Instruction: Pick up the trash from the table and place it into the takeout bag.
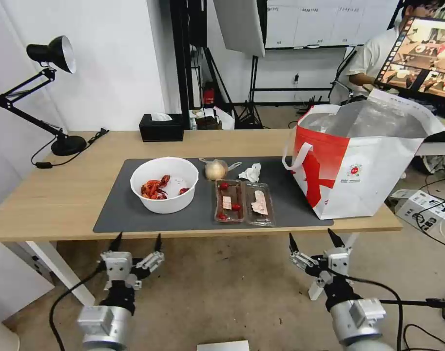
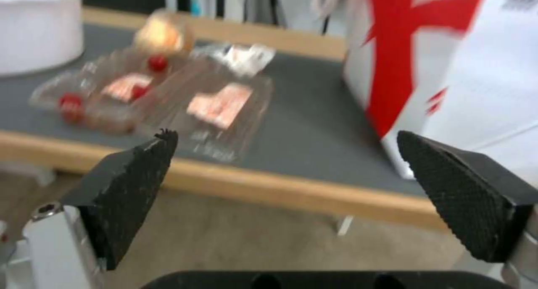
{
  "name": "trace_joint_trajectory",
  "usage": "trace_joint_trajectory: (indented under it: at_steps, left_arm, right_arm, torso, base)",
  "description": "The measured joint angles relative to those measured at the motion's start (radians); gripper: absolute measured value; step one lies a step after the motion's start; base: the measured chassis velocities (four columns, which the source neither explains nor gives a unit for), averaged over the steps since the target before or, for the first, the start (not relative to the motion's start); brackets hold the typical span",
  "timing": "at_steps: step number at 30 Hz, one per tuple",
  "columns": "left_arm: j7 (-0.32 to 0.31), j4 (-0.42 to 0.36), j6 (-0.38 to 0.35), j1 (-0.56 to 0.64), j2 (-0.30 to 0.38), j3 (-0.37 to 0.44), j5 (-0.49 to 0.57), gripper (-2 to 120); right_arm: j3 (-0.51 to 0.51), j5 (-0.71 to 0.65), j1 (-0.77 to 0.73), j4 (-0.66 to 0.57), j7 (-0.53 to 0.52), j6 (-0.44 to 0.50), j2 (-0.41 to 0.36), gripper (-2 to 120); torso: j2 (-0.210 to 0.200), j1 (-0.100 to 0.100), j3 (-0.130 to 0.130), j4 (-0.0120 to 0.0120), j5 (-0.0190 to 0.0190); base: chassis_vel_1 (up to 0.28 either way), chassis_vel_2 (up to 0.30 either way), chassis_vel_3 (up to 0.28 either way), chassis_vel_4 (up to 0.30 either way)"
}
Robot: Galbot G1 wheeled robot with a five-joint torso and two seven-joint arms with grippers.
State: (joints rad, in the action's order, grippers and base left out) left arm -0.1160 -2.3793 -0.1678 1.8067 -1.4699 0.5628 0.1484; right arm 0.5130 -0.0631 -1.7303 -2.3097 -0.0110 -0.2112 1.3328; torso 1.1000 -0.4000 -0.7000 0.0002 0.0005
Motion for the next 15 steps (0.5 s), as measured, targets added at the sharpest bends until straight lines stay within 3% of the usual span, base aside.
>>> trace_joint_trajectory:
  at_steps: [2, 15]
  left_arm:
    - [-0.027, -0.017, -0.031, 0.002, 0.001, 0.001, 0.037, 100]
    - [-0.022, -0.020, -0.003, -0.001, -0.007, -0.002, 0.038, 100]
  right_arm:
    - [-0.005, -0.002, 0.004, 0.006, 0.003, 0.001, -0.003, 100]
    - [-0.017, -0.002, 0.011, 0.021, 0.005, 0.014, 0.001, 100]
  torso:
    - [0.000, 0.000, 0.000, -0.0001, -0.0007]
    - [0.000, 0.000, 0.000, -0.0002, -0.0005]
  base:
    - [0.000, 0.000, 0.000, 0.000]
    - [0.000, 0.000, 0.000, 0.000]
